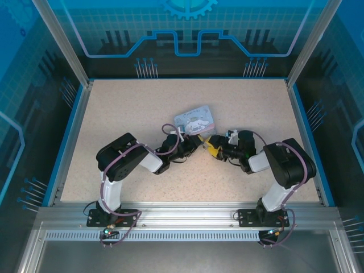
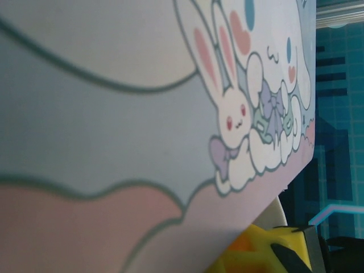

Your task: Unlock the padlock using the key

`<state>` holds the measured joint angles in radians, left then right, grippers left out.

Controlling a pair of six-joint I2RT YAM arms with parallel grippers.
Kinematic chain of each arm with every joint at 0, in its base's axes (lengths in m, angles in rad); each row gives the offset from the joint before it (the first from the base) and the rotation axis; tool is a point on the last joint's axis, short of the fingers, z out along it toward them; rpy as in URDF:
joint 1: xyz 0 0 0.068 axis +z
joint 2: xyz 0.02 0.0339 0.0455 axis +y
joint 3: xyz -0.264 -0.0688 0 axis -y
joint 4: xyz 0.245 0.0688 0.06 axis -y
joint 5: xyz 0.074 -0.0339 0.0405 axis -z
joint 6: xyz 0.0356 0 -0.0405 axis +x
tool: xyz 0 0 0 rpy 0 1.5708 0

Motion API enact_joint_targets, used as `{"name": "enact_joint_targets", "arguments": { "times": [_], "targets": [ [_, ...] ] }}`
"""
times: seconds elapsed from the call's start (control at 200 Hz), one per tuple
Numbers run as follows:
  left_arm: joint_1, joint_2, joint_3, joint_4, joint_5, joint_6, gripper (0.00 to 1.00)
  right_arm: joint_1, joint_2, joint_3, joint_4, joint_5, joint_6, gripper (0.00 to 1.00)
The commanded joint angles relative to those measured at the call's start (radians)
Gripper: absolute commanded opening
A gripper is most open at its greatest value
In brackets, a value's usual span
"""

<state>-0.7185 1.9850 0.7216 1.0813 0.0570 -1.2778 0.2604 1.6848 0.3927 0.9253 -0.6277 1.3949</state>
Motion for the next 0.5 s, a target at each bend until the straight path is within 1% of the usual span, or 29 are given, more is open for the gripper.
{"name": "enact_joint_targets", "arguments": {
  "times": [0.0, 0.11, 0.205, 0.36, 0.495],
  "targets": [
    [-0.005, 0.029, -0.003, 0.008, 0.033, -0.036, 0.00, -0.004, -0.050, -0.018, -0.041, 0.008, -0.010, 0.54],
    [-0.005, 0.032, -0.001, 0.018, 0.029, -0.041, 0.00, 0.007, -0.063, -0.039, -0.015, 0.011, 0.028, 0.51],
    [-0.004, 0.038, 0.002, 0.026, 0.029, -0.048, 0.00, 0.021, -0.060, -0.048, 0.022, 0.020, 0.067, 0.45],
    [-0.005, 0.040, 0.008, 0.035, 0.028, -0.059, 0.00, 0.044, -0.039, -0.057, 0.052, 0.057, 0.146, 0.42],
    [-0.005, 0.038, 0.009, 0.036, 0.027, -0.060, 0.00, 0.064, 0.005, -0.064, 0.151, 0.085, 0.229, 0.39]
  ]
}}
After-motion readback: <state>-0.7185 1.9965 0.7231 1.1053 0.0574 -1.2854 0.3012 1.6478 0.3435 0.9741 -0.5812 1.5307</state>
